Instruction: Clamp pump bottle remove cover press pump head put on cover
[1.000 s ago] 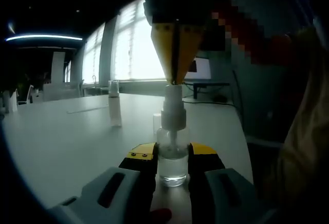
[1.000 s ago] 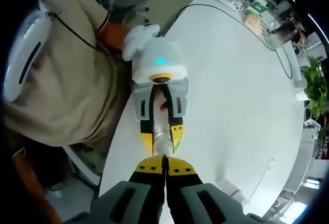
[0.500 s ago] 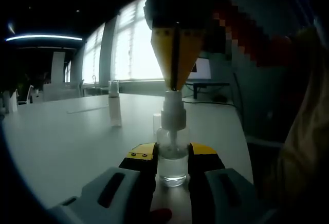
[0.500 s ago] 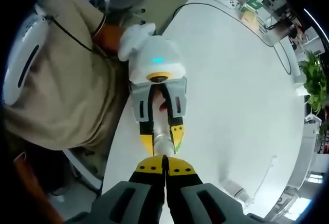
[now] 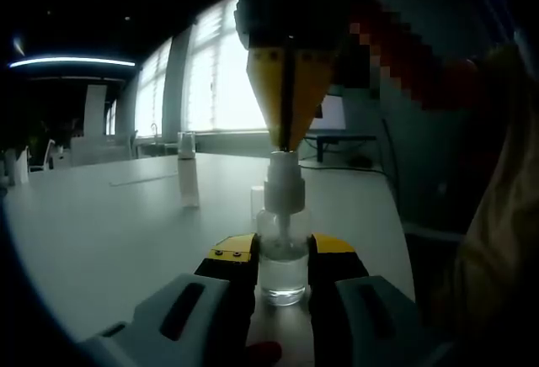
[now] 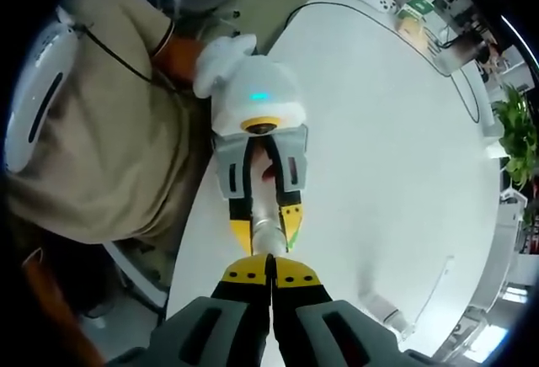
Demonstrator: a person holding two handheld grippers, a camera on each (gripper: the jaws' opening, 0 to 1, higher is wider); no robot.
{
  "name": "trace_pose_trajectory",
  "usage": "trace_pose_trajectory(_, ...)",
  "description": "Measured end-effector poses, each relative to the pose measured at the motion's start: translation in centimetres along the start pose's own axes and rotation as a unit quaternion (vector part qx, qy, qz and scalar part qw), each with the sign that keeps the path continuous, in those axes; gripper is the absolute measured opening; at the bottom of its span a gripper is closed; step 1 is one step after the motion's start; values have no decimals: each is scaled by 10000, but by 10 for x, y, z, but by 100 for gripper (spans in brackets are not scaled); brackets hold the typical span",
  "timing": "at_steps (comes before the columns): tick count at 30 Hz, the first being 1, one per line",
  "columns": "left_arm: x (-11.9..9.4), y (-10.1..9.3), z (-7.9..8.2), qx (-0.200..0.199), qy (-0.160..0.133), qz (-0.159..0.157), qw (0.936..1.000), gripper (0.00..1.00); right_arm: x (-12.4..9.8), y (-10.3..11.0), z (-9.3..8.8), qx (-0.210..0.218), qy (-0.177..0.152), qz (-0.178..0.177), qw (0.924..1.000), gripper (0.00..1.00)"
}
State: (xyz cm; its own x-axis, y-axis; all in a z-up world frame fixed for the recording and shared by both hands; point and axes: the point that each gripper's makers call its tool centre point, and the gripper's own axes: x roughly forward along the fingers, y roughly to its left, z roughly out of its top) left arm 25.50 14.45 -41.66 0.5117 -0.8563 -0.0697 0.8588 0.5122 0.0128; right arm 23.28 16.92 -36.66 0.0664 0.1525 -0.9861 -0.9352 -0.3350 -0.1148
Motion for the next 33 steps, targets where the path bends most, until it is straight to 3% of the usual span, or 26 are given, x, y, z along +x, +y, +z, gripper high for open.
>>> trace_pose_trajectory(33, 0, 0, 0, -3, -2, -7, 10000, 14, -6, -1, 0, -25, -171, -5, 9999, 0)
